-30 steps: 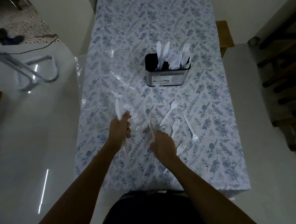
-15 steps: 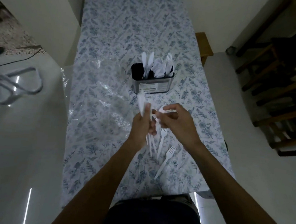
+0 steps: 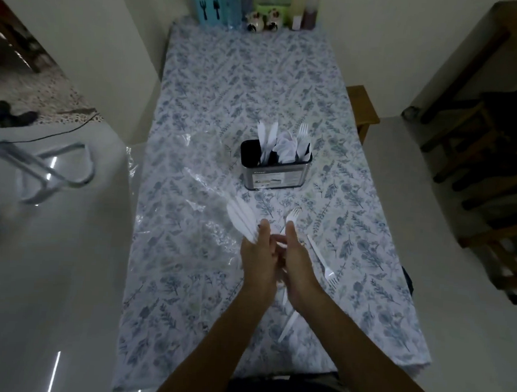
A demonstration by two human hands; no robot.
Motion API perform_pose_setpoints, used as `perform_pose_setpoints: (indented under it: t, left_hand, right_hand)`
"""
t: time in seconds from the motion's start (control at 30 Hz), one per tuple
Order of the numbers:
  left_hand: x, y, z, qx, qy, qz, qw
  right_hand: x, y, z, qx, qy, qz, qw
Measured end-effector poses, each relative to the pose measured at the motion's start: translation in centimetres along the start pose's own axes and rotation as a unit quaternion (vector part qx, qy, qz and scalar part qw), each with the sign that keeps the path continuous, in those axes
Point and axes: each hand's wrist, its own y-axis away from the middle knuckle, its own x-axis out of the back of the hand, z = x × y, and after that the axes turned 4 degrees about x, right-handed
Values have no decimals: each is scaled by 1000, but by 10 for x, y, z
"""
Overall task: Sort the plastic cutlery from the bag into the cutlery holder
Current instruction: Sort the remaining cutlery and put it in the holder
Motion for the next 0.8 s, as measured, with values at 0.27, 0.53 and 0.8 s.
perform_pose_setpoints:
  t: [0.27,0.53,0.8]
  left_hand:
    - [0,-32,58,-371,-394,-83,837]
    - [-23,-40,105,-405,-360,-109,833]
    - [-30,-45,114,-373,-332,-137,856]
  right_hand:
    - [4,-24,-137,290,365,-141,873]
    - [-18,-3,-261,484,399,-23,778]
    - [-21,-37,-218,353,367,-139,850]
